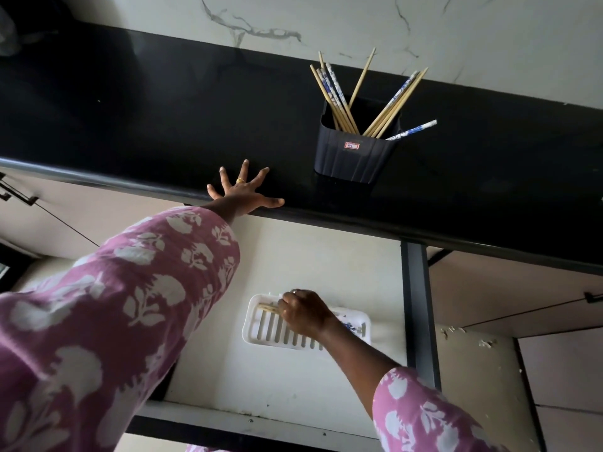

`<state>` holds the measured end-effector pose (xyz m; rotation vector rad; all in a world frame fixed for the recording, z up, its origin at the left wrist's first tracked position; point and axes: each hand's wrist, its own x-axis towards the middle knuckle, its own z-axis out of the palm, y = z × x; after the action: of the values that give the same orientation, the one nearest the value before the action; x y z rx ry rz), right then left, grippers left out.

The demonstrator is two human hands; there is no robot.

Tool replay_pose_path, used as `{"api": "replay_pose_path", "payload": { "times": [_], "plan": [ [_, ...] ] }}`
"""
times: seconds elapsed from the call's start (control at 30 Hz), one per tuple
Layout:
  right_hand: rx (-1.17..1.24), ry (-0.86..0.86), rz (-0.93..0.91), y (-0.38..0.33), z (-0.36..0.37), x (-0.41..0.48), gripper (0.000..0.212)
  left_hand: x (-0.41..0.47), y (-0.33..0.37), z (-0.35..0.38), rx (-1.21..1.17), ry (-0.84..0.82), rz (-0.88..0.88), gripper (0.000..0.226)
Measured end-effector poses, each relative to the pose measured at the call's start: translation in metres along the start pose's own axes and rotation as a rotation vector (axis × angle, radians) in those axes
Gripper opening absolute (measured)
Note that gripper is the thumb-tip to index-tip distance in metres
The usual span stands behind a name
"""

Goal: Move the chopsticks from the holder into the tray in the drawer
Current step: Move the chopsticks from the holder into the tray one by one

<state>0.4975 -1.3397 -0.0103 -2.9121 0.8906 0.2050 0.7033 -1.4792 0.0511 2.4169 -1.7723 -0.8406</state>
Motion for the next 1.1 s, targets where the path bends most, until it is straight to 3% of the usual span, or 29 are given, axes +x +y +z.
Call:
{"api": "replay_pose_path", "payload": {
  "times": [0.13,0.27,0.5,0.6,0.7,0.83,1.1],
  "plan": [
    [-0.044,0.454,-0.070,0.032,-0.048,0.014,0.016,-0.001,-0.001,-0.001,-0.002,-0.024,-0.005,0.094],
    [-0.080,0.764,0.125,0.075,-0.106,0.033,0.023,0.000,0.001,-0.001,0.003,-0.029,-0.026,0.095],
    [-0.103,0.997,0.319,0.133,-0.173,0.063,0.021,0.003,0.000,-0.002,-0.002,-0.057,-0.012,0.096],
    [0.002,0.951,0.468,0.155,-0.197,0.083,0.009,0.005,-0.001,-0.002,-0.007,-0.059,-0.016,0.097],
    [0.166,0.741,0.704,0.181,-0.210,0.106,0.020,0.007,-0.002,0.000,-0.013,-0.059,-0.017,0.098],
    [0.258,0.674,0.942,0.200,-0.214,0.130,0.021,0.009,-0.004,0.000,-0.005,-0.066,-0.014,0.100],
    [0.437,0.643,1.081,0.216,-0.205,0.148,0.025,0.007,-0.002,-0.001,-0.001,-0.063,-0.020,0.100]
  ]
}}
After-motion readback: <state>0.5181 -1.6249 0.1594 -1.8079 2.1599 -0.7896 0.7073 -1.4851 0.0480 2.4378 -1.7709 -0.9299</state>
